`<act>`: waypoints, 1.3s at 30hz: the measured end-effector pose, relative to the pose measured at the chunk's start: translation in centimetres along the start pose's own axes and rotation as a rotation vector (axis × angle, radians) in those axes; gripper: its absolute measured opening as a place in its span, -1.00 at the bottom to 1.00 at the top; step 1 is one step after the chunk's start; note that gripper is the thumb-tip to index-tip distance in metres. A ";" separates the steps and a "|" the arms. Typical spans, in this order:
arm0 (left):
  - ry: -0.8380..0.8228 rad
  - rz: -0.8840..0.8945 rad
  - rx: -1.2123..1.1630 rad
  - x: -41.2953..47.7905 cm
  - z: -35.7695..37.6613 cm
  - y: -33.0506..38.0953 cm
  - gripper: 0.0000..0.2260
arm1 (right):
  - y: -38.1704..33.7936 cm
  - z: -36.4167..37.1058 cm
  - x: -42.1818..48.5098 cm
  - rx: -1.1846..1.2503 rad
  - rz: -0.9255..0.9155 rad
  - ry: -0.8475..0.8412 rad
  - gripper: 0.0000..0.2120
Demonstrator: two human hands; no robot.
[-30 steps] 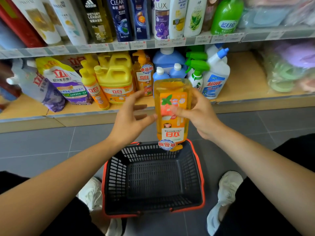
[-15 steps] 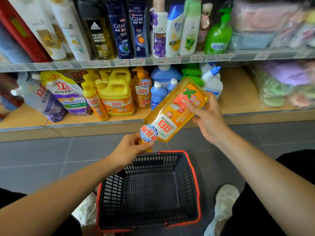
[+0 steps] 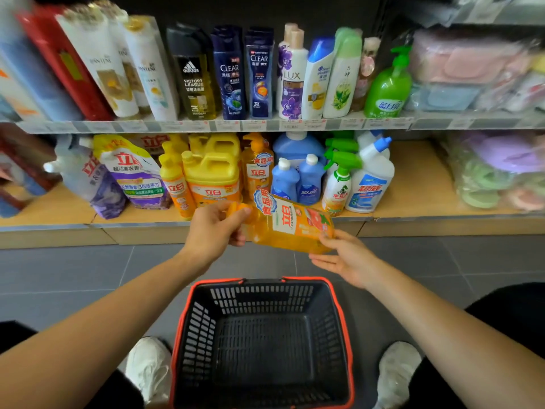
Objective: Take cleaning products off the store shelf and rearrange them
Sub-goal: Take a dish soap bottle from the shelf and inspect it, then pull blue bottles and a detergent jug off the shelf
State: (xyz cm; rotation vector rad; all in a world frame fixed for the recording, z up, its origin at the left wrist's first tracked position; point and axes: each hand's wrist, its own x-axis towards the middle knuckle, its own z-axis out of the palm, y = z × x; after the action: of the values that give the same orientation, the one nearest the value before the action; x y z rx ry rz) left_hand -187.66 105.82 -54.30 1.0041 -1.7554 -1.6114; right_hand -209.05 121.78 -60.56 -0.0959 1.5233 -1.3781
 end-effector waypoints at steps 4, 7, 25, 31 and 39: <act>-0.014 0.010 -0.018 2.6 -0.4 1.5 -0.93 | 0.4 1.5 0.6 -0.215 0.094 -0.093 -0.74; -0.119 0.015 0.081 4.8 -0.5 1.9 -0.85 | -0.9 2.4 1.9 -0.449 -0.028 -0.087 -0.70; -0.326 -0.143 0.709 10.0 -4.6 -11.9 -0.65 | -10.0 6.9 16.4 -1.411 -0.706 0.086 -0.16; -0.342 -0.143 0.845 10.6 -5.2 -14.1 -0.67 | -8.8 7.6 17.3 -1.344 -0.817 0.185 -0.47; -0.340 -0.117 1.114 10.1 -5.2 -11.7 -0.45 | -8.3 7.5 16.0 -1.395 -0.828 0.115 -0.57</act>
State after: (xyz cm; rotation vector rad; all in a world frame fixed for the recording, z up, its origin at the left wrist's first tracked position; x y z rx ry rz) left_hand -187.35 94.52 -66.11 1.3328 -2.9756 -0.7800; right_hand -215.68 103.54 -62.46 -1.6528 2.4017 -0.5733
